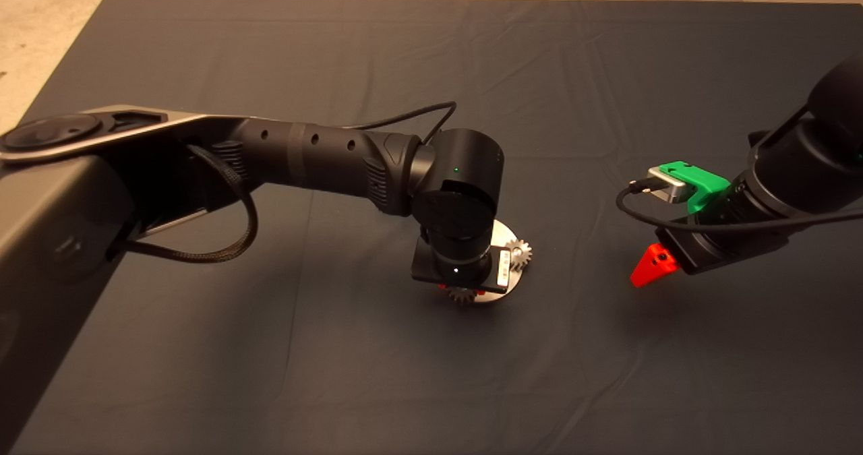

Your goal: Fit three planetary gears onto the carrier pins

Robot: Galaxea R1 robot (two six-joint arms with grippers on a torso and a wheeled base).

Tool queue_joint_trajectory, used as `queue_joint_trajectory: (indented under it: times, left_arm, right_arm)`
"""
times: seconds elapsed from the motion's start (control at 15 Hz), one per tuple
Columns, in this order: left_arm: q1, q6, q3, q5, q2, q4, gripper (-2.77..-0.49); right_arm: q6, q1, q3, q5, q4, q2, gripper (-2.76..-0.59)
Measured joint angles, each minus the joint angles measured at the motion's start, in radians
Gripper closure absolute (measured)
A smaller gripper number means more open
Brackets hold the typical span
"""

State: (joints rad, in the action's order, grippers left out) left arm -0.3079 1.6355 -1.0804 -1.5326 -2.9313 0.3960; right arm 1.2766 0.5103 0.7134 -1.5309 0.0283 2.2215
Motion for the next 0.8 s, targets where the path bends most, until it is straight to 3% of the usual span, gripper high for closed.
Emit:
queue_joint_trajectory:
  times: [0.8]
  left_arm:
    - [-0.003, -0.011, -0.005, 0.002, 0.000, 0.004, -0.60]
  right_arm:
    - [0.000, 0.000, -0.002, 0.000, 0.000, 0.000, -2.47]
